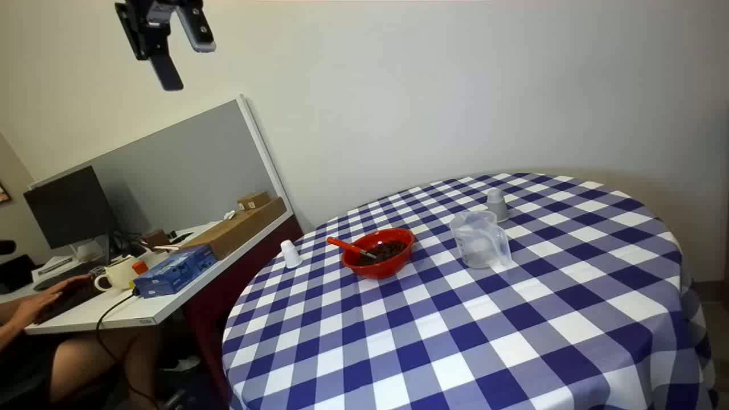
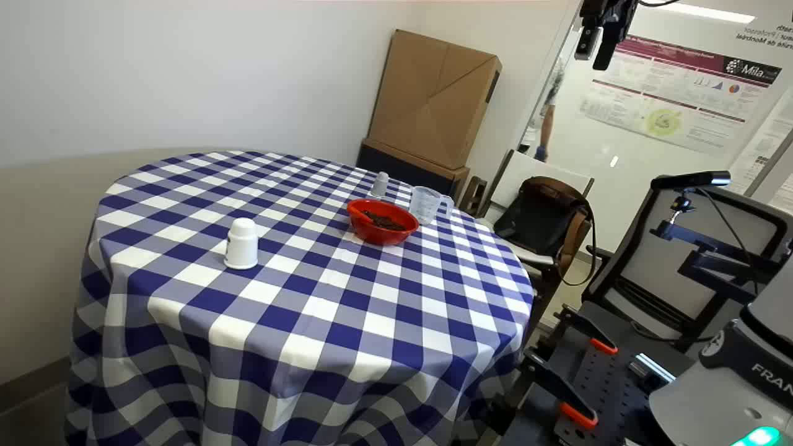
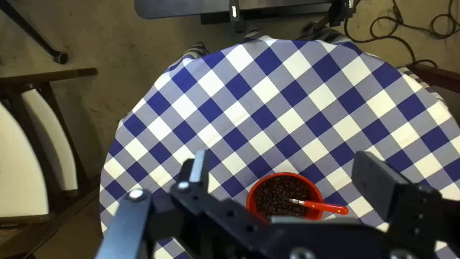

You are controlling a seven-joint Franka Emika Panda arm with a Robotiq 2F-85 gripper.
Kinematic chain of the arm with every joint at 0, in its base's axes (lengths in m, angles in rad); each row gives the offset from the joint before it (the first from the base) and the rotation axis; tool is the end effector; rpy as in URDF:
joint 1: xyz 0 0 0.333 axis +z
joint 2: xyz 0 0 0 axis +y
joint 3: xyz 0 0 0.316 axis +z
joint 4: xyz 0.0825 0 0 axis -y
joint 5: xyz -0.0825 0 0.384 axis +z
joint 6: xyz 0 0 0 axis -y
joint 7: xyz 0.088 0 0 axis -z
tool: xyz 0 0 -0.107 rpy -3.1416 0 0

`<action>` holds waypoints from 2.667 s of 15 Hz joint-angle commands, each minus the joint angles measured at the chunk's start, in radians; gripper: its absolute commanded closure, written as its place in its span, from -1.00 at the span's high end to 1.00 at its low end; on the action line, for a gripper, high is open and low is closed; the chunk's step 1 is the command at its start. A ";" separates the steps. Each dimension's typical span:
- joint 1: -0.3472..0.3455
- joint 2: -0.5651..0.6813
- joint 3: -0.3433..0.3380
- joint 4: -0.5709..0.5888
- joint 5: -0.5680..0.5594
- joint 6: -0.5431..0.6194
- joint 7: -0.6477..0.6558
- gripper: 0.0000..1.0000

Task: Put a spoonful of the contents in the bowl in the jug

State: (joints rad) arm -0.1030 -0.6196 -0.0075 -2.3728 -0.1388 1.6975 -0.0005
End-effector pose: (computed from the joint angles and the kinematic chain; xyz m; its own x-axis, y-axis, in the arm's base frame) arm 0.3547 -0.0530 0.5387 0.9943 -0.0906 -0.0569 -0.0825 -0.9879 0.1317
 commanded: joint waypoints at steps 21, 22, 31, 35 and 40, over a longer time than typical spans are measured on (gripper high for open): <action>-0.073 0.066 0.038 -0.005 0.005 0.161 0.425 1.00; -0.081 0.082 0.044 -0.003 0.011 0.176 0.478 1.00; -0.086 0.281 0.050 0.035 0.126 0.308 0.918 1.00; -0.068 0.344 0.052 0.040 0.164 0.422 1.085 1.00; -0.032 0.427 0.065 0.046 0.137 0.547 1.215 1.00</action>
State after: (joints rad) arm -0.1546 -0.2502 0.0476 -2.3521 0.0053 2.1835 1.1351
